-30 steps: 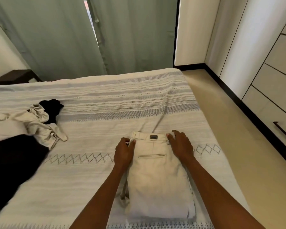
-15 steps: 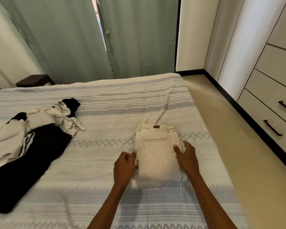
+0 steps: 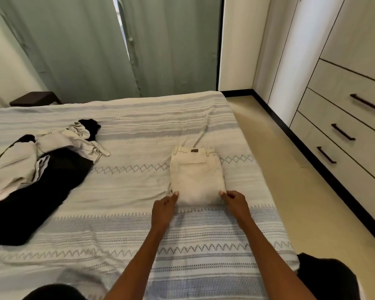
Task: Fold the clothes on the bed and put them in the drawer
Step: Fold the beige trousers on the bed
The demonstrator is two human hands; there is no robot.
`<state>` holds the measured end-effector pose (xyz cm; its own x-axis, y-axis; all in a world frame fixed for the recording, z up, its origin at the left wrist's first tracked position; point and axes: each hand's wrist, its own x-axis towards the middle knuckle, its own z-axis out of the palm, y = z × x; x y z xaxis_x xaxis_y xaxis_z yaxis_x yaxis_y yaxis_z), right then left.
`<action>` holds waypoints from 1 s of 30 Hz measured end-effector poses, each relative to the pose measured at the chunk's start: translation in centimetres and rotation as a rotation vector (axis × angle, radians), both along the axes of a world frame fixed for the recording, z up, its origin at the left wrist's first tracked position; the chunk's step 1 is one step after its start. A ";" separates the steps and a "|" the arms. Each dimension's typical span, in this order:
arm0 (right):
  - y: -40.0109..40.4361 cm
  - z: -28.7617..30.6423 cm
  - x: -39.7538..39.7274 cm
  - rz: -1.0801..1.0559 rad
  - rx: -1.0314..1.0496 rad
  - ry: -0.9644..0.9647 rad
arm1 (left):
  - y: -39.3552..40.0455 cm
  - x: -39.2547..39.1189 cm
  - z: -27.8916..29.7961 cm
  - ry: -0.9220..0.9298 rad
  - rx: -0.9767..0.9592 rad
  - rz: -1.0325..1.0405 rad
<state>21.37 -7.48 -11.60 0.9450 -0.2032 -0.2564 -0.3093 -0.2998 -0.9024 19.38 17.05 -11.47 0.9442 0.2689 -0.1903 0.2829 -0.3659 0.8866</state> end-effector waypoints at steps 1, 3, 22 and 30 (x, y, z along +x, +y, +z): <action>0.2 0.3 -0.1 -0.003 -0.018 0.008 | -0.2 -0.3 0.0 0.030 0.022 0.031; 0.2 0.5 -0.3 0.005 -0.076 0.035 | -0.5 -0.6 -0.6 0.077 0.063 0.071; 3.2 -6.3 4.0 0.328 -0.924 -0.288 | -2.3 4.1 -4.5 -0.098 0.438 -0.162; 3.5 -8.1 3.9 0.329 -0.925 -0.308 | -1.4 4.3 -8.2 -0.171 0.810 -0.294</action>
<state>25.31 -3.93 -19.69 0.9879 0.0826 0.1314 0.1192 -0.9461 -0.3012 23.66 15.67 -19.63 0.9946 0.0018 0.1039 -0.0343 -0.9382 0.3445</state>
